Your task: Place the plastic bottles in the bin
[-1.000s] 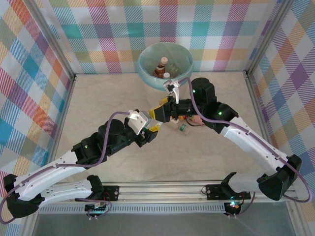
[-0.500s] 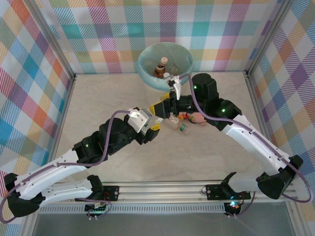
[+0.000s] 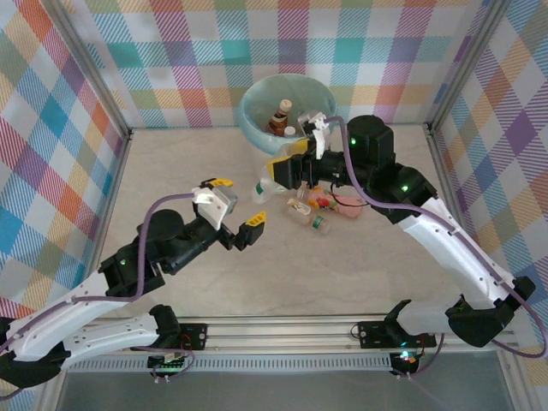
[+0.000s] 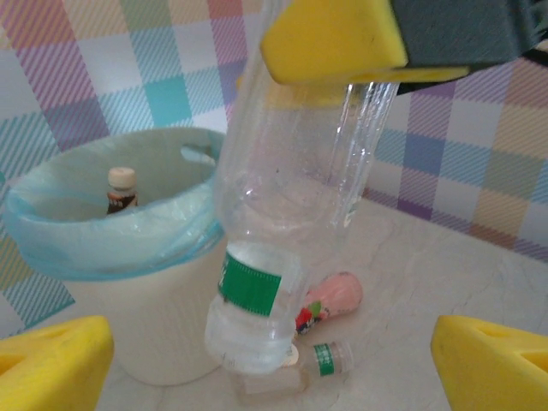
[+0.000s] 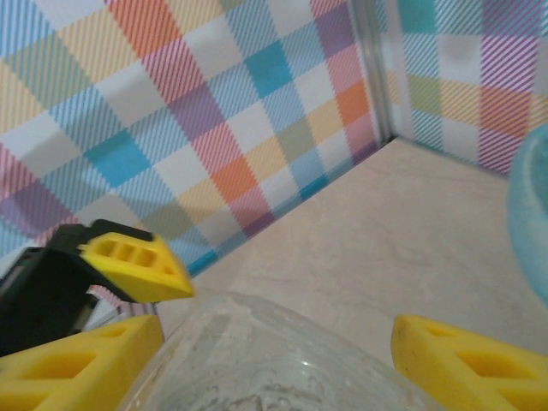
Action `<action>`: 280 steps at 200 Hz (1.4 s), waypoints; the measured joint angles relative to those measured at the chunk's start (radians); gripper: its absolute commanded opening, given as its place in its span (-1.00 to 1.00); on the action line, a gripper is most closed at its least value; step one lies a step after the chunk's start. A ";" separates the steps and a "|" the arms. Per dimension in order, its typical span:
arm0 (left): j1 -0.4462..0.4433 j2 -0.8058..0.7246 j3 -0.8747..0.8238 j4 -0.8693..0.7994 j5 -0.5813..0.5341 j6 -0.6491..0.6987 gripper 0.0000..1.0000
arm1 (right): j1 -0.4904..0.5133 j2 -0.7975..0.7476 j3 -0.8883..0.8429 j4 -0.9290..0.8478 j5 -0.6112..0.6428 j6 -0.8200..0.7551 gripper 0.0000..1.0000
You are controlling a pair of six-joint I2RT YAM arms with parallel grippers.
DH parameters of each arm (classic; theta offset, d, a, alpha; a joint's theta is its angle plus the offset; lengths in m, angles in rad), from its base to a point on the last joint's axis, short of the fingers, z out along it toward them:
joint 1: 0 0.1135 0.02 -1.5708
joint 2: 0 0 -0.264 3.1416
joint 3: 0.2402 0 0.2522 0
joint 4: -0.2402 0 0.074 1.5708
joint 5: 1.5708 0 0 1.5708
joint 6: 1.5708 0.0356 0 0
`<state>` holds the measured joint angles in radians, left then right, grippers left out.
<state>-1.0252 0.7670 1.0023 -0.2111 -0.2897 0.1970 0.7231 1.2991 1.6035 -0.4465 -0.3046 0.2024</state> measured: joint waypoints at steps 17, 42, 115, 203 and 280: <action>0.000 -0.047 0.000 -0.001 0.000 -0.007 0.92 | -0.009 0.000 0.035 -0.015 0.051 -0.031 -0.28; 0.000 -0.109 -0.004 -0.004 0.000 -0.024 0.93 | -0.023 0.000 0.090 -0.026 0.134 -0.085 -0.28; 0.000 -0.201 -0.027 -0.074 -0.011 -0.063 0.93 | -0.064 0.098 0.266 0.008 0.365 -0.329 -0.32; 0.000 -0.253 -0.034 -0.158 -0.069 -0.097 0.93 | -0.272 0.577 0.606 -0.053 0.477 -0.402 -0.28; 0.000 -0.312 -0.059 -0.208 -0.109 -0.128 0.93 | -0.346 0.827 0.710 -0.156 0.412 -0.293 -0.08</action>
<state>-1.0252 0.4553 0.9436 -0.4187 -0.3985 0.0689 0.3775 2.1258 2.3138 -0.6025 0.1078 -0.0910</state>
